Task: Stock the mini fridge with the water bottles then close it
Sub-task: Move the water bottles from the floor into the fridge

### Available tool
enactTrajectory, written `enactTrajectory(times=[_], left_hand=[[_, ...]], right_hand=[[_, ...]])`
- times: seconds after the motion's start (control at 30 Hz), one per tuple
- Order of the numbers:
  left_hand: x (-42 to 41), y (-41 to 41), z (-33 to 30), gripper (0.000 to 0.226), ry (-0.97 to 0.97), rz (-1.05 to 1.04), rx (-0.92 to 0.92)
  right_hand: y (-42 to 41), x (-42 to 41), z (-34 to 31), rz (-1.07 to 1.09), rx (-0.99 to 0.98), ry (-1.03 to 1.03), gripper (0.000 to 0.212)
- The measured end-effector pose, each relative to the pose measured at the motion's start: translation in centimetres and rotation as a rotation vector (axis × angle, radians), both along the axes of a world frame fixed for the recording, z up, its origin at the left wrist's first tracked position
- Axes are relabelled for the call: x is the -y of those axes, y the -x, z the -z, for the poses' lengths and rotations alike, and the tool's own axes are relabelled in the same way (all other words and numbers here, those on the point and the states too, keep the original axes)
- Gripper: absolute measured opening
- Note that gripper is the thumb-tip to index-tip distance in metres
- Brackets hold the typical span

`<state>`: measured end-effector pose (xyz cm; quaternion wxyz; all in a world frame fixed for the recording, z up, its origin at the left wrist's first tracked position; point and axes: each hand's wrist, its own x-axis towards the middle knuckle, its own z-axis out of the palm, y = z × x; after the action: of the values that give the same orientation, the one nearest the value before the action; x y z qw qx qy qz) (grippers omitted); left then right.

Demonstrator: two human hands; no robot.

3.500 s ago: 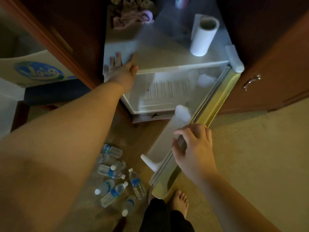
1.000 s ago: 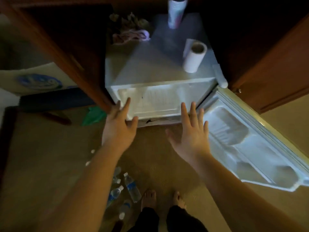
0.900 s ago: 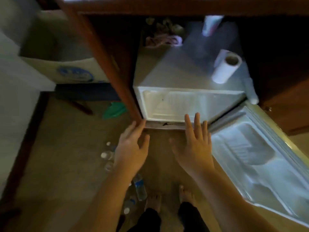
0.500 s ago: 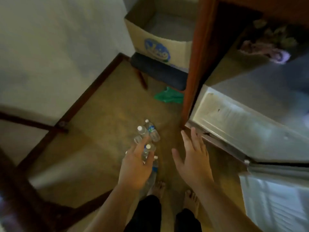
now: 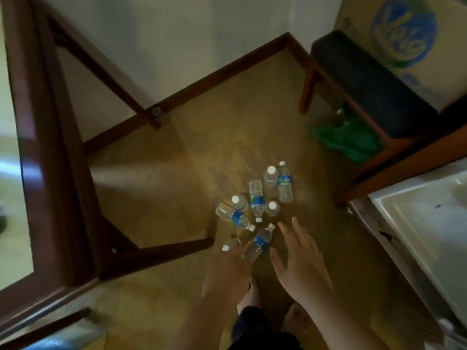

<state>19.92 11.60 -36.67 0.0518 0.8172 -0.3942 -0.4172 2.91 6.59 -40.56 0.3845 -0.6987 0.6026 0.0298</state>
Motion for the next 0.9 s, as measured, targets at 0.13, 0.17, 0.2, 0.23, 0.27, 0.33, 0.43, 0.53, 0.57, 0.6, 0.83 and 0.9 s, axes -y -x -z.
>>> enactTrajectory(times=[0.13,0.17,0.2,0.23,0.27,0.33,0.43,0.53,0.57,0.6,0.83,0.9], left_hand=[[-0.9,-1.3,4.2,0.037,-0.08,-0.084,-0.032],[-1.1,-1.6,5.3,0.038,-0.1,-0.099,-0.027],[-1.3,-1.8,6.4,0.039,-0.118,-0.112,-0.009],[-1.5,-2.1,7.3,0.04,-0.134,-0.123,0.019],[-1.7,-2.4,8.4,0.042,-0.148,-0.137,0.051],[-1.8,-2.9,10.7,0.046,-0.165,-0.159,0.105],[-2.0,-3.5,14.7,0.049,-0.152,-0.146,0.156],[-2.3,-4.2,18.2,0.053,-0.156,-0.078,0.193],[-2.2,-4.5,19.3,0.055,-0.175,-0.044,0.202],[-2.1,-4.8,20.5,0.055,-0.196,-0.007,0.212],[-0.4,-6.0,27.6,0.042,-0.243,0.22,0.276],[-0.3,-6.2,29.4,0.037,-0.243,0.326,0.341]], right_hand=[[-1.6,-0.7,4.8,-0.038,-0.015,-0.061,0.07],[-1.8,-1.1,6.0,-0.055,-0.014,-0.069,0.07],[-1.9,-1.4,7.1,-0.077,-0.011,-0.068,0.069],[-1.9,-1.6,8.1,-0.102,-0.009,-0.062,0.069],[-1.8,-1.8,9.0,-0.13,-0.006,-0.053,0.068],[-1.6,-1.8,11.0,-0.205,-0.004,-0.042,0.066],[-0.9,-1.2,14.4,-0.273,-0.024,-0.083,0.069],[-0.9,0.0,18.4,-0.187,-0.024,-0.176,0.07],[-1.1,0.5,19.8,-0.141,-0.023,-0.202,0.07],[-1.4,1.0,21.0,-0.096,-0.024,-0.222,0.069],[-5.5,5.4,30.7,0.28,0.07,-0.375,0.063],[-6.8,6.4,33.7,0.366,0.046,-0.433,0.063]])
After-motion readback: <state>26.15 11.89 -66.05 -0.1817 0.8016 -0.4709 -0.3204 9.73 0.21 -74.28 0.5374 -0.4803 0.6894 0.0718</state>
